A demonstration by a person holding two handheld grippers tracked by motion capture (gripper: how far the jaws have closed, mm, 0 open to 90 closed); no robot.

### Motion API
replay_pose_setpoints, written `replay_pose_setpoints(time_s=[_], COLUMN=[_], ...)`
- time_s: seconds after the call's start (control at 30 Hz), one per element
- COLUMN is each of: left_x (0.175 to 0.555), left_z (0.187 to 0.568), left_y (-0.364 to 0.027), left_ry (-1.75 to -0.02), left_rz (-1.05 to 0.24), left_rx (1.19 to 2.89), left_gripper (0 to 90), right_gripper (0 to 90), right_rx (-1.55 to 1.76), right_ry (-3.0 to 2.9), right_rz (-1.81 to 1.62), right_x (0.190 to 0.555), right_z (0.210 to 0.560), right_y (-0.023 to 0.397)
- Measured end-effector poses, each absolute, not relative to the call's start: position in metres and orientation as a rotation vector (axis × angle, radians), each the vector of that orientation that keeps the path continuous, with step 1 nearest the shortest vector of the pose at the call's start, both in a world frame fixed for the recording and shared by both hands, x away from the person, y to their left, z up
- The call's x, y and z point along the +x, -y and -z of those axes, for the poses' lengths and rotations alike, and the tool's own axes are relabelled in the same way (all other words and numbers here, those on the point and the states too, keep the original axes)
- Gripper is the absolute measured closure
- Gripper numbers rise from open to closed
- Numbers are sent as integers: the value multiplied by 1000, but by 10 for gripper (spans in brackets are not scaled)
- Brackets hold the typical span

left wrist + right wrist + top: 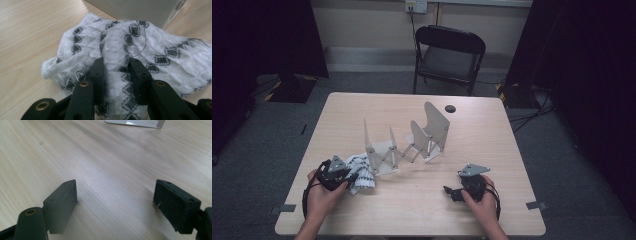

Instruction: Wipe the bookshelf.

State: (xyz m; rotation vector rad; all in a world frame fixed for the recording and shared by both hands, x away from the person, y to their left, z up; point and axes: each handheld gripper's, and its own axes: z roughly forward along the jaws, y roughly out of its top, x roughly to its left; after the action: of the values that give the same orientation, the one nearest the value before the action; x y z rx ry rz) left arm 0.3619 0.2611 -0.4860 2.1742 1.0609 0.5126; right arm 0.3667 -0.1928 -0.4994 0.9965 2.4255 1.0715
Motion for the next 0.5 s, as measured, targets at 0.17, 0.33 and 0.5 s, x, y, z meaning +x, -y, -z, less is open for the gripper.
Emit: replay_pose_setpoints(time_s=[0.17,0.33,0.5], left_x=[366,374,369], left_z=[485,485,477], left_y=[-261,-261,-266], left_ry=[-1071,-1099,-1111], left_rz=[-543,-560,-569], left_rx=[2172,2140,2125], left_gripper=[716,645,498], right_gripper=[188,187,187], right_rx=[1001,998,1000], right_ry=[-2426,-2427,-2427], right_rz=[-1073,-1073,-1073], right_x=[367,367,367], right_z=[499,499,499], right_y=[193,193,193])
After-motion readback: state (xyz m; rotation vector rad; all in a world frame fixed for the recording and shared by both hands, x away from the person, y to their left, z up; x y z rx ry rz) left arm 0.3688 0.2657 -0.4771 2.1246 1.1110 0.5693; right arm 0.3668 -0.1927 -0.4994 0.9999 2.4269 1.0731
